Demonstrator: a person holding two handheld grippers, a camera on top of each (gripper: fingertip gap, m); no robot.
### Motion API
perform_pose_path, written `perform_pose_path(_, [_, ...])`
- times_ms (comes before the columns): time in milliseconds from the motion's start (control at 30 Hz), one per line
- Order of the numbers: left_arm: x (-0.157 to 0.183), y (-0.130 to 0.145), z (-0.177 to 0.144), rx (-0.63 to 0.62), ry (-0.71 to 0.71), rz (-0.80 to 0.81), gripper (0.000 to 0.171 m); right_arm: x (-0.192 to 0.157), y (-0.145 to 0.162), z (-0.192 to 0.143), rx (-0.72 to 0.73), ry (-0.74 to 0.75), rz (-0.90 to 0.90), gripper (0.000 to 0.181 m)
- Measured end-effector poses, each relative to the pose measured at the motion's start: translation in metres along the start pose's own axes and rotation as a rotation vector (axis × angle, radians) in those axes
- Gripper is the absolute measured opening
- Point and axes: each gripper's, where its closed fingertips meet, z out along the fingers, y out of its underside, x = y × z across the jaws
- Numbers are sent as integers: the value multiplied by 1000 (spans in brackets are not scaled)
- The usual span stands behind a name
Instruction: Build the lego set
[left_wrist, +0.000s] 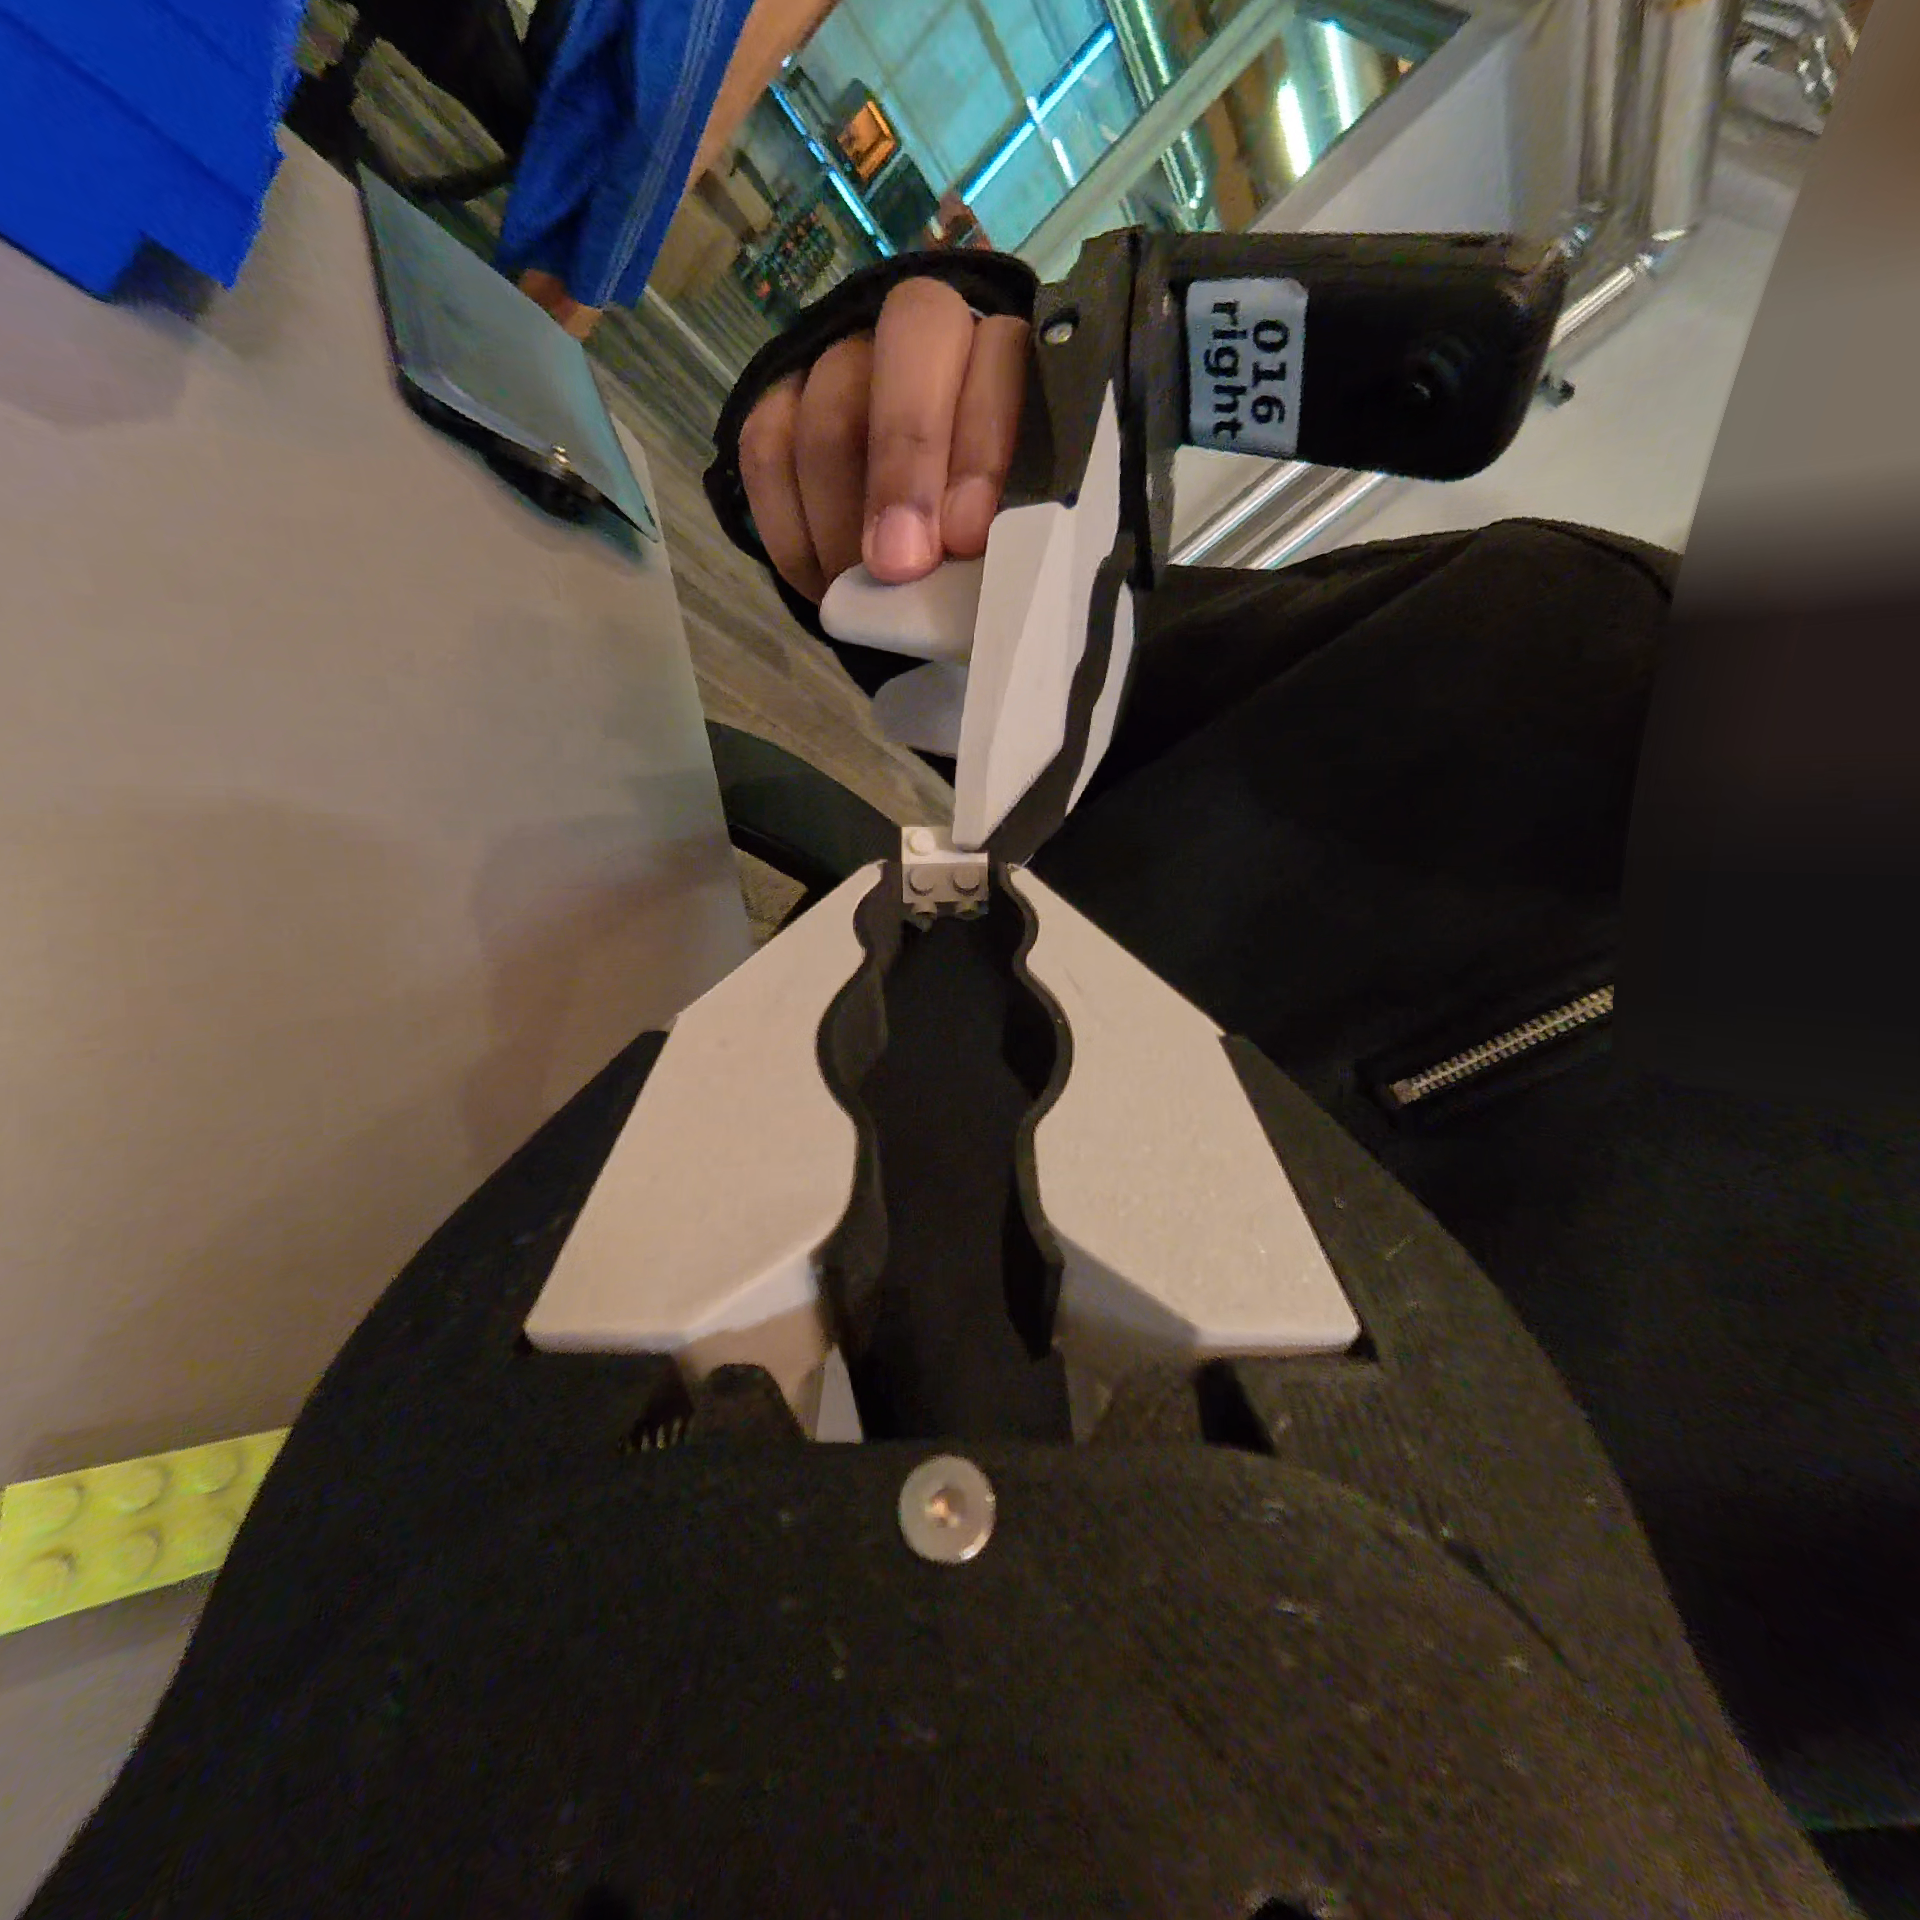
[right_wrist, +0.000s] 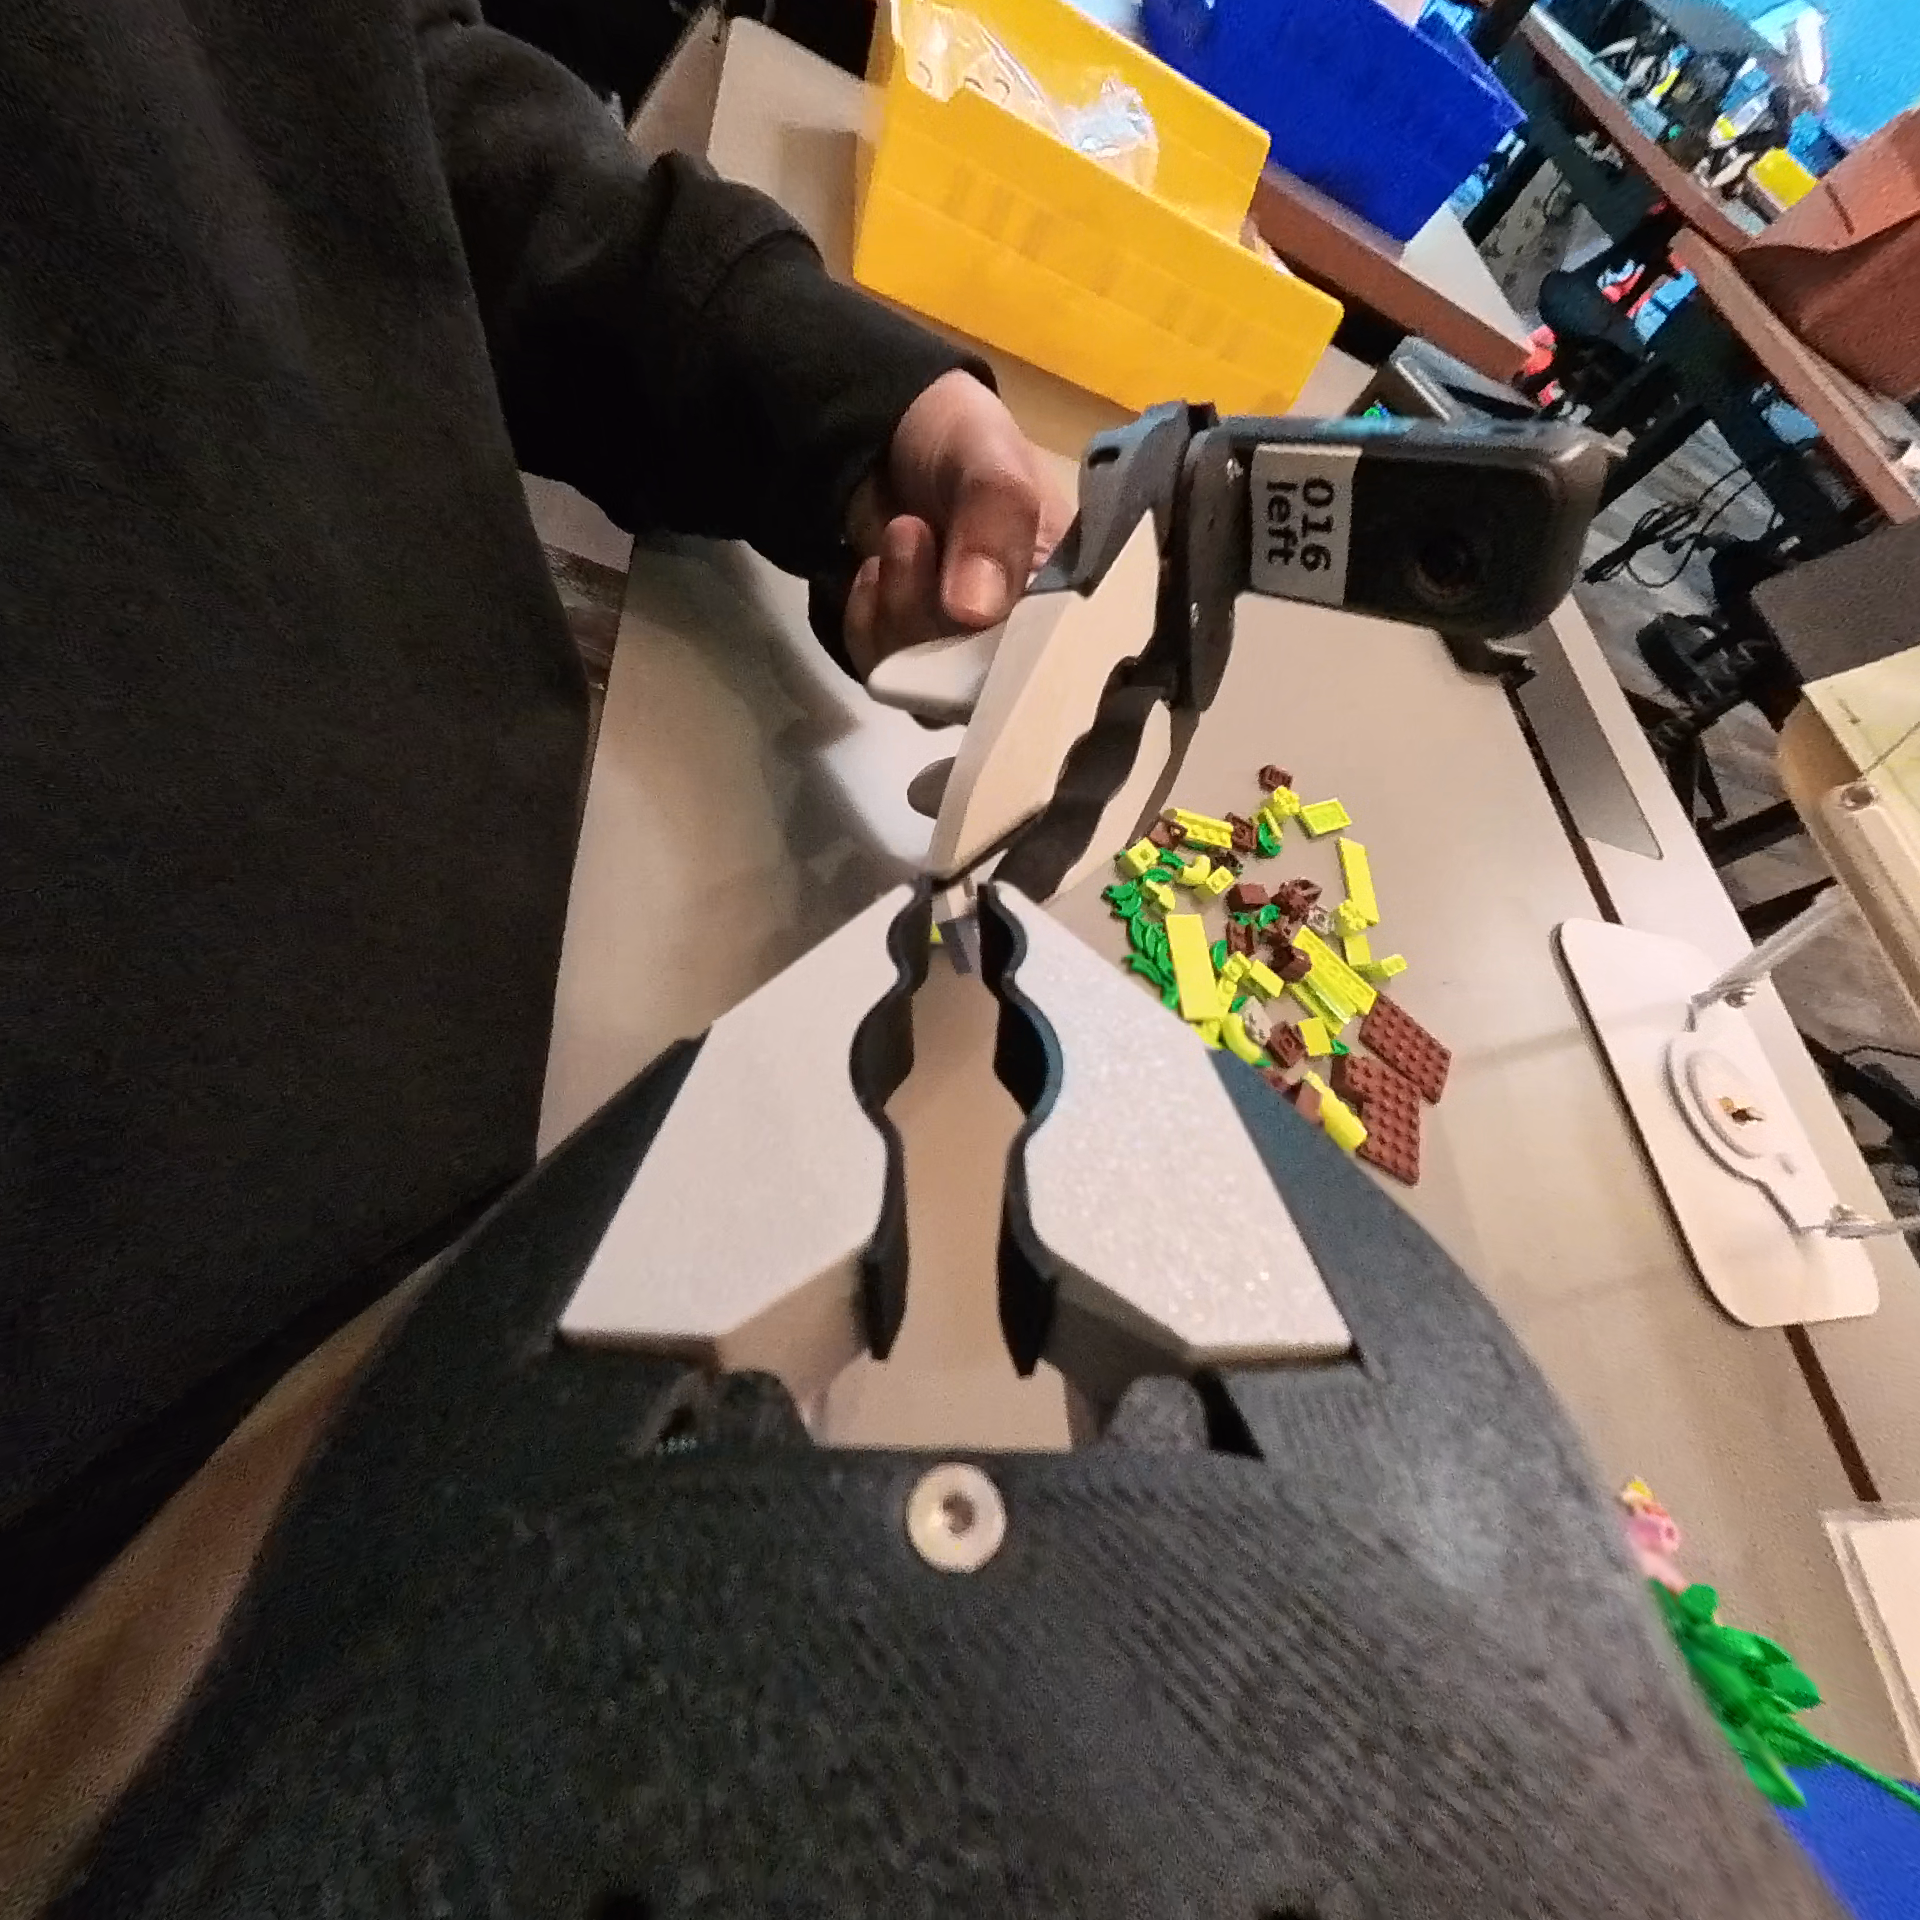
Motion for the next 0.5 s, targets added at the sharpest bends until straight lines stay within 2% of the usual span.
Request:
perform_pose_path(67, [-7,-1,-1,8,-40,13,16,3,6,1,-5,28,38,8])
perform_pose_path(100, [-14,-1,-2,3,-87,21,15,6,12,2,-12,43,78,16])
perform_pose_path(133, [-27,2,-4,-19,-170,37,15,10,19,3,-20,59,128,34])
perform_pose_path(233, [-83,17,-19,-142,-543,158,15,26,43,0,5,122,319,49])
perform_pose_path(300, [-116,32,-34,-302,-782,273,15,37,58,0,36,178,466,49])
perform_pose_path(333, [-125,38,-37,-373,-851,319,15,40,65,0,46,195,530,50])
perform_pose_path(400, [-130,37,-31,-399,-884,382,15,43,74,3,70,220,617,50])
perform_pose_path(500, [-133,38,-27,-427,-895,388,15,45,77,7,95,257,653,48])
